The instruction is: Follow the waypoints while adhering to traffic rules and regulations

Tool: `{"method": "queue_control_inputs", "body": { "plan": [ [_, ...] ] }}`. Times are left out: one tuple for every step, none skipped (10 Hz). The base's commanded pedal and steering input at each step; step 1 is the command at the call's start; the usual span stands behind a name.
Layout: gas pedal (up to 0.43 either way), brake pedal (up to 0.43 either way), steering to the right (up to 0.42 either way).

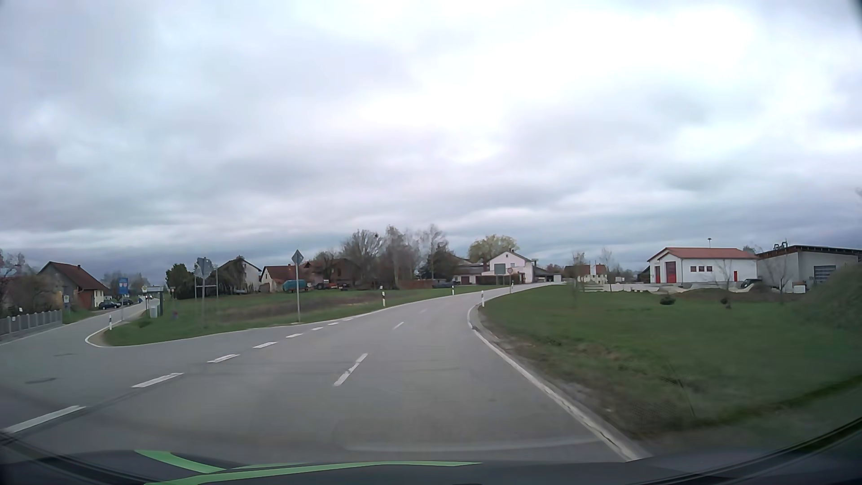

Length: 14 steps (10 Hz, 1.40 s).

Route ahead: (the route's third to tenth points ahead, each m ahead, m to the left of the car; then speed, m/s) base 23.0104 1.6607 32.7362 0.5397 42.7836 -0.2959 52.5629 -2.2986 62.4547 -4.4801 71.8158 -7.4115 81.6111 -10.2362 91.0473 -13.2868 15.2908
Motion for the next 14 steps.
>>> {"method": "queue_control_inputs", "body": {
  "plan": [
    [0.087,0.000,0.002],
    [0.087,0.000,0.003],
    [0.087,0.000,0.004],
    [0.087,0.000,0.005],
    [0.087,0.000,0.005],
    [0.087,0.000,0.005],
    [0.087,0.000,0.007],
    [0.087,0.000,0.010],
    [0.098,0.000,0.014],
    [0.098,0.000,0.016],
    [0.098,0.000,0.017],
    [0.098,0.000,0.017],
    [0.098,0.000,0.019],
    [0.098,0.000,0.021]
  ]
}}
